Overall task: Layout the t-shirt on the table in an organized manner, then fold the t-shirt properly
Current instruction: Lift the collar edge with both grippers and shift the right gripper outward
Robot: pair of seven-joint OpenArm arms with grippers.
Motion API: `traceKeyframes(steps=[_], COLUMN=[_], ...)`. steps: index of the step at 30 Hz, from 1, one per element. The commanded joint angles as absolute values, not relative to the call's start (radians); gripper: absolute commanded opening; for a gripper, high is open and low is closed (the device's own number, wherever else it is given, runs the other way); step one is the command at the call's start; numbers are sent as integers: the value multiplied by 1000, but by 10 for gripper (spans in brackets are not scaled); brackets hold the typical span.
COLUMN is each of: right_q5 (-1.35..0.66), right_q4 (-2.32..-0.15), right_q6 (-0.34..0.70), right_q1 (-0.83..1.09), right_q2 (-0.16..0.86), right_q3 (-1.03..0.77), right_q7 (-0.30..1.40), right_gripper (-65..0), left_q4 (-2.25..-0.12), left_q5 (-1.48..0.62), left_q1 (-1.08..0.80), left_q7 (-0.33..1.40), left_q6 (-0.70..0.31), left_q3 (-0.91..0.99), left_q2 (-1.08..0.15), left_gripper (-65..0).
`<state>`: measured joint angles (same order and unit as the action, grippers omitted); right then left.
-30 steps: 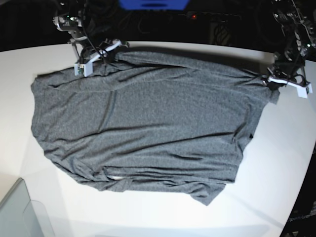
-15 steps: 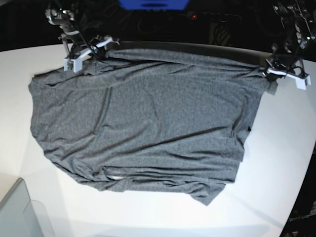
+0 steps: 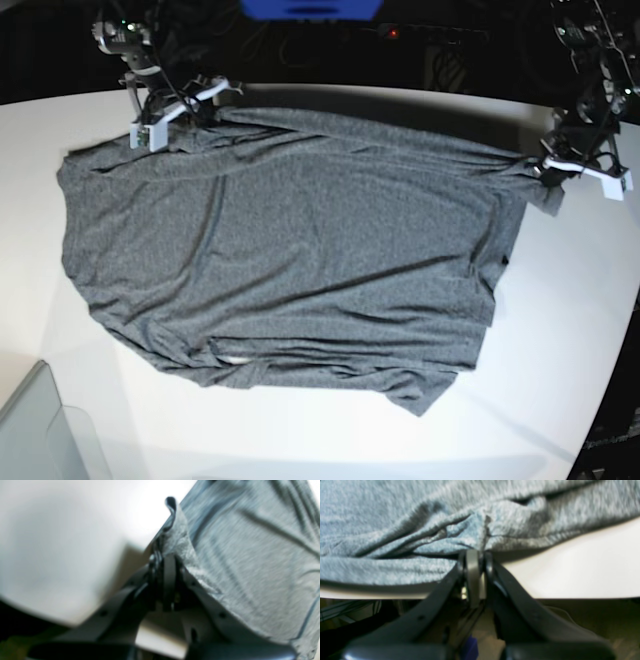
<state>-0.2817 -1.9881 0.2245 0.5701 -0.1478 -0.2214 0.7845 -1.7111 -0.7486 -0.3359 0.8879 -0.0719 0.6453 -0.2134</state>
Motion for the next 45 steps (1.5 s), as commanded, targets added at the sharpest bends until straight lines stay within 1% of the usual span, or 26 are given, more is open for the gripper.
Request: traceKeyframes(steps=[1,12,22,26,35,37,40,45], right_q5=[-283,-278,-278,-277,-277,-277,-277,-275], right_q4=[-2009,-2005,-1986,-1945,-1844,-1824,-1785,-1744], right_q6=[229,223,222,222,222,220,219,140], right_q1=[559,487,308,240,151,131,93,41], right_q2=[-147,-143,-119,-101,-84,-67,-59,-30], right_q3=[-222,-220,-220,-220,-219,-219,-219,-217], right_q7=[766,768,997,1053,1063,1063,1059,1055], right_gripper=[-650,-650,-650,-650,-650,-650,-650,-650], left_q4=[-1727,-1687,-1610,-1580,-1484,-1475,-1469,-1471], left_q5=[-753,-751,-751,-751,-751,-750,-700,-590], left_q1=[-337,-252,-165,-130,-38,-22,4,38], left_q7=[869,871,871,871,871,871,871,871], left_q6=[-71,-70,-62,-61,-59,-58,-58,-64], left_q3=[651,645,644,644,595,588,588,578], left_q2=[-229,-231,-231,-228,-231,-231,-228,-222], left_gripper=[-649,-649,-649,-649,-649,-649,-649,-649])
